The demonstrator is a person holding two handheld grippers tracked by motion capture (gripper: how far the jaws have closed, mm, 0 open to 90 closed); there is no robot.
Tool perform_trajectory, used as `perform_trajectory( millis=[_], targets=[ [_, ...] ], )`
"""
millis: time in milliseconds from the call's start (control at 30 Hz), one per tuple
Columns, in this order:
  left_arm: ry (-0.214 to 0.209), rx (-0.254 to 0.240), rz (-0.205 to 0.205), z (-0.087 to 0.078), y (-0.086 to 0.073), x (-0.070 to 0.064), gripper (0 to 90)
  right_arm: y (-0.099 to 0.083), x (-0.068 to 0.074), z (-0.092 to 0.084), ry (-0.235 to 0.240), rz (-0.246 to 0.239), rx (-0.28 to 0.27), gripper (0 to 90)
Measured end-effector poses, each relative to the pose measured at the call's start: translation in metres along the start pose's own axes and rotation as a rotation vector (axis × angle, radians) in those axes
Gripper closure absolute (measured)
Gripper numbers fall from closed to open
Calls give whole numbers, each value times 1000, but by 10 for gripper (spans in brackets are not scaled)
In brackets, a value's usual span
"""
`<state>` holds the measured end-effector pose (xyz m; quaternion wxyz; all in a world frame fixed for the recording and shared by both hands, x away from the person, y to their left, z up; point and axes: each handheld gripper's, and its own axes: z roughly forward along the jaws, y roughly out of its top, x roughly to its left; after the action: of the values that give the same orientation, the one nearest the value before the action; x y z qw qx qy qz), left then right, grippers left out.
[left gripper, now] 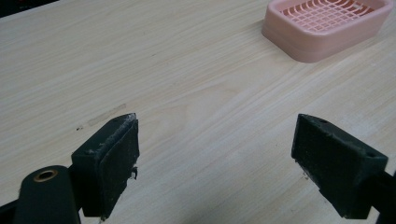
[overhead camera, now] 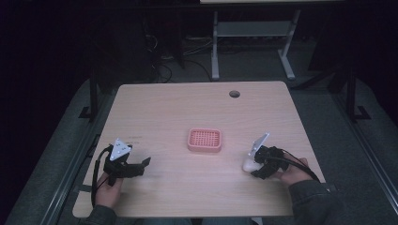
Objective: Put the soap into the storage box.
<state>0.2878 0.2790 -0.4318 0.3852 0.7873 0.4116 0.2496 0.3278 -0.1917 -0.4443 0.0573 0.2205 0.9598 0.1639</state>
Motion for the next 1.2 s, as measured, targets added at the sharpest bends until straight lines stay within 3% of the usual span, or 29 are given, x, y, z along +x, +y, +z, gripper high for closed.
perform_trajectory(
  millis=[467, 567, 767, 1200],
  targets=[
    [1, -3, 0, -1, 0, 1, 147, 1, 2, -1, 18, 22, 11, 488],
    [0, -4, -1, 0, 0, 1, 147, 3, 2, -6, 8, 22, -11, 489],
    [2, -4, 4, -1, 0, 1, 147, 12, 2, -19, -15, 7, -42, 489],
    [5, -4, -2, -1, 0, 2, 147, 39, -1, -27, -9, -43, -48, 489]
  ],
)
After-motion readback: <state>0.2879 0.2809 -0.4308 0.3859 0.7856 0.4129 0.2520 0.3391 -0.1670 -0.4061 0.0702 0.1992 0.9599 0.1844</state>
